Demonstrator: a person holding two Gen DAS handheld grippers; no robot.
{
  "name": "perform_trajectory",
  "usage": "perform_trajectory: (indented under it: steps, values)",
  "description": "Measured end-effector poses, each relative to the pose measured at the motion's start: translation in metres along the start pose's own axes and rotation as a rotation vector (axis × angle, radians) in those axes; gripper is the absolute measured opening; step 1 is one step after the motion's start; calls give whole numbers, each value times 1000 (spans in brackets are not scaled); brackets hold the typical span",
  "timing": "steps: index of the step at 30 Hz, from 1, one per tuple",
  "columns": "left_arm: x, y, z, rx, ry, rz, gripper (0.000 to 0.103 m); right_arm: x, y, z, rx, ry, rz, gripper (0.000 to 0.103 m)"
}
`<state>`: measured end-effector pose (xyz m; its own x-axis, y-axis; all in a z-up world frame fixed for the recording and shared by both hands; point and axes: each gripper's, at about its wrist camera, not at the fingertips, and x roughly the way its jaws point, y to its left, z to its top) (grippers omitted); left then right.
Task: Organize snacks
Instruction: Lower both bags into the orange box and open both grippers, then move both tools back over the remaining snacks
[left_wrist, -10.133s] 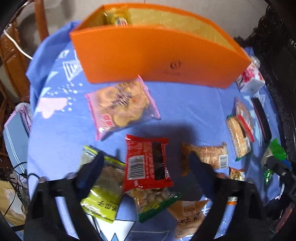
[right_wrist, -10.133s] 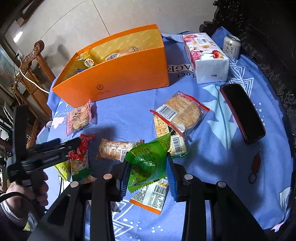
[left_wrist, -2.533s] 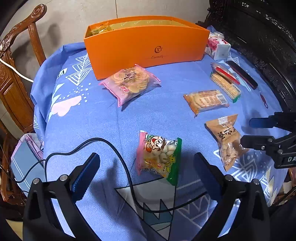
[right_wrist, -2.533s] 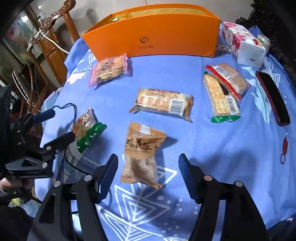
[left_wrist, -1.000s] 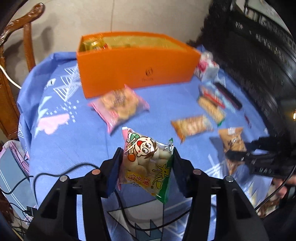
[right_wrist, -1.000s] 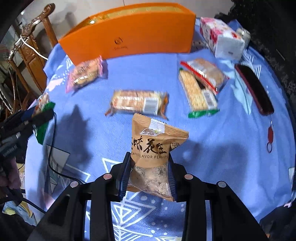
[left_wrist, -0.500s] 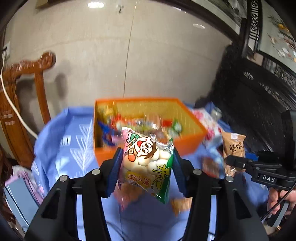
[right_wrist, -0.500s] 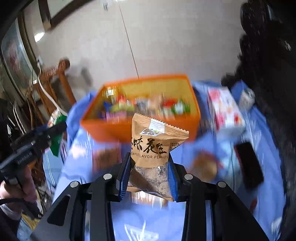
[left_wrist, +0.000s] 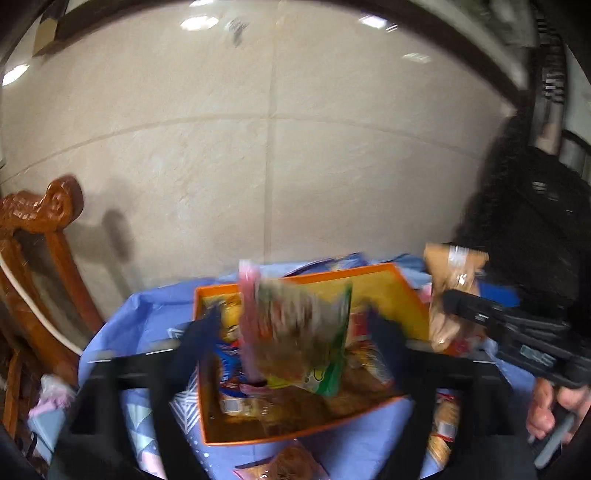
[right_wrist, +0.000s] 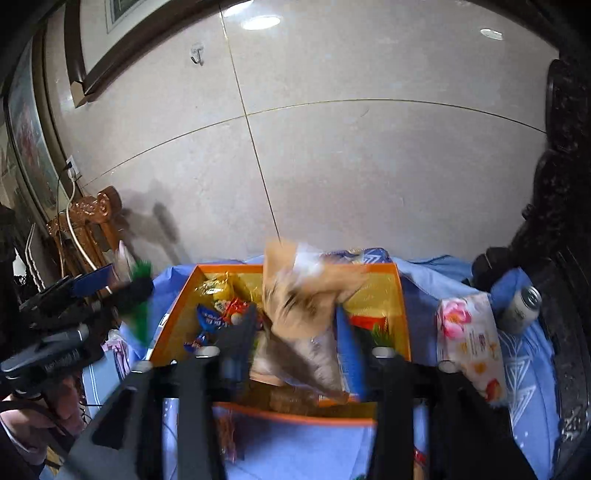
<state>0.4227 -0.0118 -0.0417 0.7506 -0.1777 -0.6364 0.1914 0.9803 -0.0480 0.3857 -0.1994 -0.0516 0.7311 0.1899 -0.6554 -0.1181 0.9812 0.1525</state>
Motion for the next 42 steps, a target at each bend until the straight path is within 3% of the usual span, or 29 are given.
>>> perform_trajectory:
  steps: [1,2,9,23,34,38,42]
  values:
    - [4,2,0,-15,3,26,99,-1,0,2,9,-17,-11,84]
    - [8,4,-3,-25,7,33,99,-5,-1,1,18,-45,-13,85]
    - [23,0,-43,9,115,76,99,-13,-1,-38,16,15,2,85]
    - [-25,-13,-109,30,168,60,99,-56,7,-141,-8,138,4,85]
    - [-28,11,-210,5,286,34,99,-32,23,-219,-141,320,63,85]
    - [-30,21,-228,5,308,36,99,-12,34,-234,-225,370,94,85]
    - [-30,29,-237,14,319,35,99,11,47,-247,-401,421,116,85]
